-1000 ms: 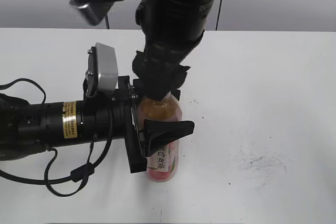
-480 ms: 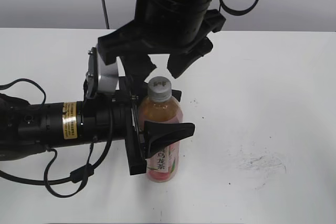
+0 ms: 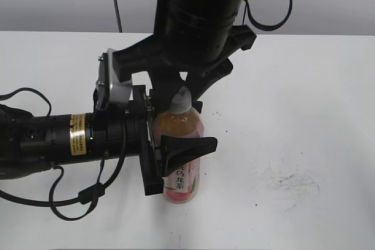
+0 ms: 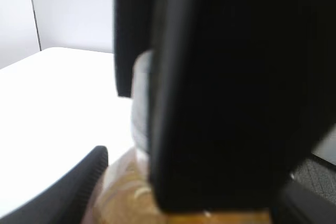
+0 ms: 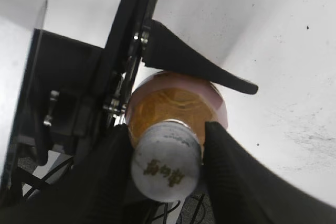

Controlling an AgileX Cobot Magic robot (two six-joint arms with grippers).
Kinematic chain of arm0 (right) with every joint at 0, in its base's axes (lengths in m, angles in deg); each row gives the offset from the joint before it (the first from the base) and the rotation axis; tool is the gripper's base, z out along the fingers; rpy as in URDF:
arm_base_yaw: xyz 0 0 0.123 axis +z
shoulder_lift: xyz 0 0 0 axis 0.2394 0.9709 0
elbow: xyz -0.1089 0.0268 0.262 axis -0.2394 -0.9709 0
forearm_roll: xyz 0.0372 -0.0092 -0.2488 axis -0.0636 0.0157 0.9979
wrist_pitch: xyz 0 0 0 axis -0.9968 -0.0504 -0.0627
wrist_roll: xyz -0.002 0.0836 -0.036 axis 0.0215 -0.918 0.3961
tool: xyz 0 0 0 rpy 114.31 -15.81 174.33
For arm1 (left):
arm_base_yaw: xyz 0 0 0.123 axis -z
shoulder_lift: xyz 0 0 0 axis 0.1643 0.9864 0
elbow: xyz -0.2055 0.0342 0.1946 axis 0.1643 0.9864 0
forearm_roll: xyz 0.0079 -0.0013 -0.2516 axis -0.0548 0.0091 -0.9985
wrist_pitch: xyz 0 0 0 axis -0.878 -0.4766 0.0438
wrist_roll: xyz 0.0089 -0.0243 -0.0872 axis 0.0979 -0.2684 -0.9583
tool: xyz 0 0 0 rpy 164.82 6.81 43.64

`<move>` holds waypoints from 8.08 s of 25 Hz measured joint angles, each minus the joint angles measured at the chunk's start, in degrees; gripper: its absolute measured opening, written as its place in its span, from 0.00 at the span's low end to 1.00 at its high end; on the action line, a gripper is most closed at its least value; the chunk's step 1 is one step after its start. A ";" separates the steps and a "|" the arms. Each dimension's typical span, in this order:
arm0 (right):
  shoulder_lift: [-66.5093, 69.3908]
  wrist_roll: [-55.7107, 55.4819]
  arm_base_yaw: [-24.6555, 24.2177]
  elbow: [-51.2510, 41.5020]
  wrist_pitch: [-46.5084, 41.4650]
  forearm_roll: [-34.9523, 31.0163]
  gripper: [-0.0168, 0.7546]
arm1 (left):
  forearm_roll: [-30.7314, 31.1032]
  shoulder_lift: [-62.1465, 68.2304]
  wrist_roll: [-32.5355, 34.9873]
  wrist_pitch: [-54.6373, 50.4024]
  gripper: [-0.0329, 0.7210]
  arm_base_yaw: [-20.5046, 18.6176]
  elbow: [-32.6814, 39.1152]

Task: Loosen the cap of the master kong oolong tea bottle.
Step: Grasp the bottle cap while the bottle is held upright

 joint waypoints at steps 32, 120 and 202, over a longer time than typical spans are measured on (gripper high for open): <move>-2.22 93.90 0.00 -1.75 0.87 -0.43 0.38 | -0.18 0.00 0.42 0.05 0.64 0.20 0.00; -1.56 74.26 0.00 -1.28 0.38 0.14 0.38 | -0.30 0.00 0.02 -0.04 0.64 0.21 0.00; -2.33 69.25 -0.19 -0.70 -0.23 -0.74 0.37 | -0.24 0.00 -0.23 0.03 0.64 0.08 0.01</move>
